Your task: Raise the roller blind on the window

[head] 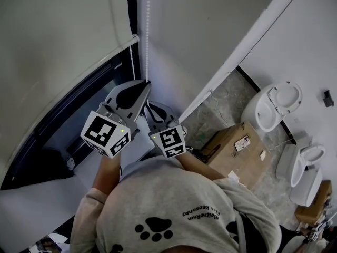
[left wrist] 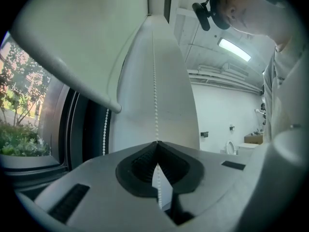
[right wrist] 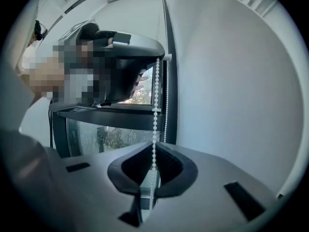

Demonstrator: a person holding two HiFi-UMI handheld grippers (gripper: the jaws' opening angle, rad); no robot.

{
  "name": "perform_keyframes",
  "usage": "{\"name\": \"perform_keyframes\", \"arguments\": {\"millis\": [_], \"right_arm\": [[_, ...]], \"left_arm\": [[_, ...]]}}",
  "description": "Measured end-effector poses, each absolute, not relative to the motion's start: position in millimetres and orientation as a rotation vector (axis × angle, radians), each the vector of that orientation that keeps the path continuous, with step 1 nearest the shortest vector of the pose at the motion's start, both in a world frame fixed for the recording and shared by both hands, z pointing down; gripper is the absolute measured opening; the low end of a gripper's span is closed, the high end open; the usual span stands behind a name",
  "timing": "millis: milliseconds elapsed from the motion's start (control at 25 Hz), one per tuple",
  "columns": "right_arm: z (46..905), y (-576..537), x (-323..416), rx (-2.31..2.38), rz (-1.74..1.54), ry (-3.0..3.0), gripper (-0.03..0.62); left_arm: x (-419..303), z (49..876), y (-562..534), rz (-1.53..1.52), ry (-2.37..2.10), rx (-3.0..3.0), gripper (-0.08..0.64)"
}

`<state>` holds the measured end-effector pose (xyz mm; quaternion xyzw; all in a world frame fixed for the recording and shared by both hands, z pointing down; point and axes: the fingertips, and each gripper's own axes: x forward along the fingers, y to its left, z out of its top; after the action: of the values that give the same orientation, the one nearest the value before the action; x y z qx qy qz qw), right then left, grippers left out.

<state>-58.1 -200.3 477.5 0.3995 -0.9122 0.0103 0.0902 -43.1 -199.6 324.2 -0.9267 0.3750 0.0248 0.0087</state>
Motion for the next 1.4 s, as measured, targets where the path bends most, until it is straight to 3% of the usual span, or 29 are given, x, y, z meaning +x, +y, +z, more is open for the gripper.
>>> {"name": "perform_keyframes", "arguments": {"millis": [1400], "right_arm": [[595, -193, -45, 1.018, 0.202, -2.567, 0.021]], "left_arm": [[-39, 442, -203, -0.020, 1.295, -3.020, 0.008]]}}
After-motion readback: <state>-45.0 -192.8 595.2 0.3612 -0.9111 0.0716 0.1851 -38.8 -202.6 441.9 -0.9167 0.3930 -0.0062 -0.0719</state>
